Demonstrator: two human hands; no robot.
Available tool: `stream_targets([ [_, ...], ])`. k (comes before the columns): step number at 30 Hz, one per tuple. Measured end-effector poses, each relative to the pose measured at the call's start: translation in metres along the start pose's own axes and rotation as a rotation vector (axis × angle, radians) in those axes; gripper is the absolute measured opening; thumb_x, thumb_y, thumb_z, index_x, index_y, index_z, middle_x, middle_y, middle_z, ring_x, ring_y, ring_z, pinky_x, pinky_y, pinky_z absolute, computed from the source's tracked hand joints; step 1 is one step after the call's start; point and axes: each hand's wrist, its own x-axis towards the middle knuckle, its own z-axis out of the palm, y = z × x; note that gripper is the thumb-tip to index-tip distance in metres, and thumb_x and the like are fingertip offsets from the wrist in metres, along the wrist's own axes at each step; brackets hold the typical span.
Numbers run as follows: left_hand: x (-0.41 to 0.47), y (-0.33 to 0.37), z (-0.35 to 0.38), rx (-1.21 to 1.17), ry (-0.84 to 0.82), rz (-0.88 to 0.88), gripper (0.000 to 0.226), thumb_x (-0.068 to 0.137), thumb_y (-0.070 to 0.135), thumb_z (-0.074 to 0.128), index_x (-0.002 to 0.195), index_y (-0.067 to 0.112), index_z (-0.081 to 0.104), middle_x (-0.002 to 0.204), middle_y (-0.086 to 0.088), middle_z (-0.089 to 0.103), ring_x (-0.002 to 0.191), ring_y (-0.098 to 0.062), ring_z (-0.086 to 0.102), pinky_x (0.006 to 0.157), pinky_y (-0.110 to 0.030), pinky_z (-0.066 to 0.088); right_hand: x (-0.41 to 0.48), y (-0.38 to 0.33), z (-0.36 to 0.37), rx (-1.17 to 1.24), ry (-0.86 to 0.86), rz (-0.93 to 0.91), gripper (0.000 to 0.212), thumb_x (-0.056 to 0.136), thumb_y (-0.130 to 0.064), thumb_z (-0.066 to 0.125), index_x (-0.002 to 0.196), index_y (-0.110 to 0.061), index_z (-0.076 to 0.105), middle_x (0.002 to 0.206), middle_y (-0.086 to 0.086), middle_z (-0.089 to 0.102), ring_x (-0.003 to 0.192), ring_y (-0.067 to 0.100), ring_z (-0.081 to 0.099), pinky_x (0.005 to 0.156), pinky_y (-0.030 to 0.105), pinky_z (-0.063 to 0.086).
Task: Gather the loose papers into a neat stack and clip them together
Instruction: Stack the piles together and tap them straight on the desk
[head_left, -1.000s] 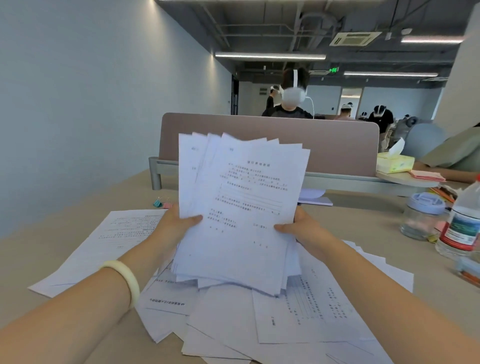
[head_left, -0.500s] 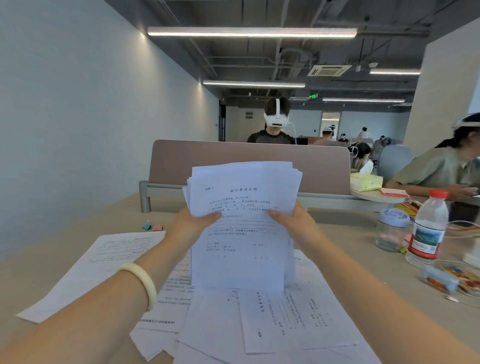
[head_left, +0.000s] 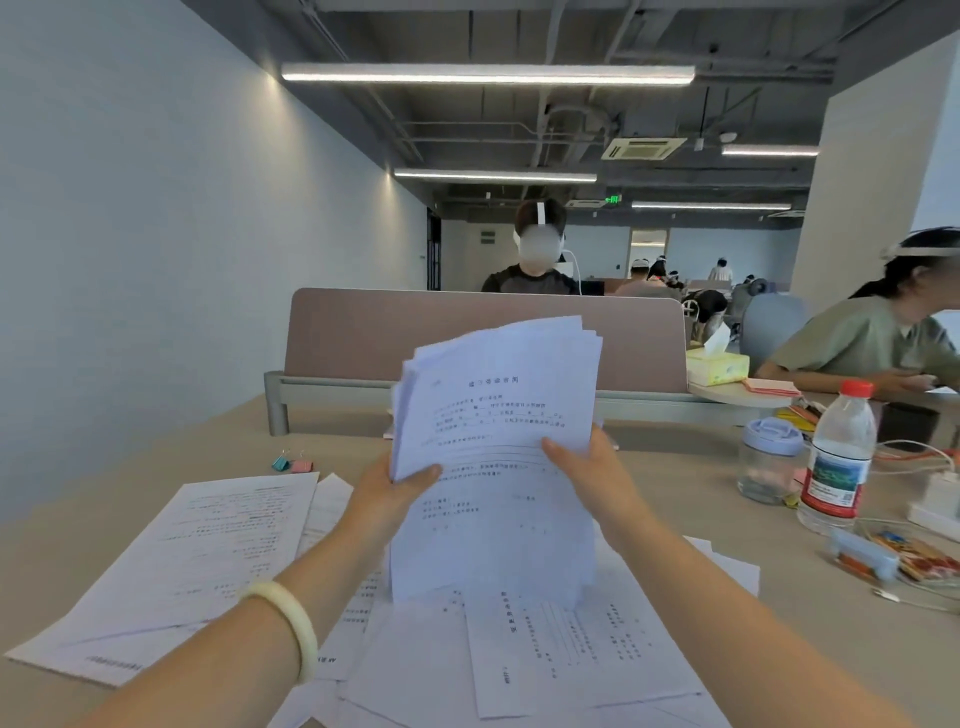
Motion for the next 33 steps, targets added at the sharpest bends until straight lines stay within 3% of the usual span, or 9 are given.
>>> stream_targets([
  [3,0.008,0.013,0.007,-0.049,0.060,0.037,0.017,0.089,0.015,0.062,0.106,0.016,0.058,0.097,-0.003,0.063,0.074,-0.008,0.060,0.059,-0.022,0.047,0.002,-0.015,0.000,0.005,0.069,-0.016,0.029,0.097,-0.020,0.050,0.125,-0.014,0.054,0.120,0.001,0.064,0.108,0.019,0.061,0.087,0.032,0.050],
  [6,0.017,0.034,0.007,-0.025,0.050,0.065,0.016,0.086,0.020,0.066,0.101,0.018,0.061,0.096,-0.002,0.065,0.080,-0.015,0.063,0.072,-0.028,0.051,0.002,-0.035,-0.003,0.046,0.051,-0.088,0.024,0.098,-0.020,0.049,0.121,-0.019,0.052,0.109,-0.007,0.064,0.097,0.010,0.062,0.072,0.017,0.052],
  [13,0.017,0.016,-0.002,-0.046,-0.082,0.025,0.039,0.075,0.022,0.076,0.112,0.022,0.064,0.106,0.003,0.072,0.097,-0.019,0.068,0.080,-0.036,0.054,-0.004,-0.030,-0.014,0.076,0.102,-0.070,0.049,0.090,-0.025,0.062,0.131,-0.016,0.038,0.121,-0.005,0.056,0.110,0.015,0.057,0.081,0.025,0.048],
  [17,0.020,0.018,0.002,-0.077,-0.044,0.006,0.017,0.079,0.017,0.073,0.094,0.021,0.068,0.089,0.006,0.073,0.082,-0.014,0.070,0.069,-0.030,0.056,0.009,-0.059,-0.011,-0.021,0.078,-0.123,0.050,0.094,-0.025,0.055,0.138,-0.021,0.031,0.122,-0.004,0.050,0.113,0.018,0.054,0.083,0.029,0.046],
  [20,0.022,0.021,0.000,-0.087,-0.051,0.005,0.012,0.079,0.015,0.072,0.089,0.022,0.068,0.075,0.012,0.075,0.071,-0.008,0.072,0.060,-0.025,0.056,0.017,-0.078,-0.002,-0.258,0.141,-0.250,0.075,0.089,-0.020,0.063,0.148,-0.022,0.017,0.141,0.002,0.036,0.132,0.021,0.039,0.101,0.033,0.038],
  [23,0.018,0.020,-0.002,-0.076,-0.119,-0.019,0.028,0.078,0.017,0.074,0.104,0.016,0.067,0.093,0.003,0.076,0.086,-0.016,0.072,0.071,-0.031,0.057,0.017,-0.097,0.011,-0.866,0.313,-0.602,0.097,0.081,-0.036,0.070,0.153,-0.022,0.006,0.159,0.001,0.012,0.147,0.020,0.009,0.118,0.038,0.011],
  [25,0.016,0.018,-0.002,-0.048,-0.159,-0.038,0.034,0.075,0.019,0.076,0.108,0.014,0.068,0.101,-0.004,0.075,0.092,-0.023,0.071,0.079,-0.037,0.057,0.016,-0.108,0.030,-1.198,0.062,-0.716,0.089,0.083,-0.048,0.063,0.152,-0.025,0.011,0.160,-0.003,0.013,0.148,0.020,0.005,0.119,0.043,-0.003],
  [28,0.014,0.013,-0.001,-0.001,-0.191,0.008,0.037,0.069,0.018,0.080,0.104,0.013,0.069,0.099,-0.006,0.075,0.092,-0.024,0.071,0.079,-0.037,0.057,0.012,-0.114,0.067,-1.304,-0.371,-0.613,0.076,0.085,-0.051,0.059,0.148,-0.027,0.024,0.152,-0.003,0.032,0.142,0.023,0.023,0.119,0.045,0.001],
  [33,0.012,0.005,0.002,-0.011,-0.110,0.037,0.018,0.078,0.012,0.074,0.094,0.018,0.068,0.085,0.002,0.075,0.082,-0.018,0.071,0.066,-0.028,0.055,0.016,-0.115,0.061,-1.211,-0.347,-0.657,0.084,0.079,-0.058,0.061,0.149,-0.030,0.023,0.152,-0.004,0.032,0.142,0.019,0.022,0.119,0.044,-0.004],
])
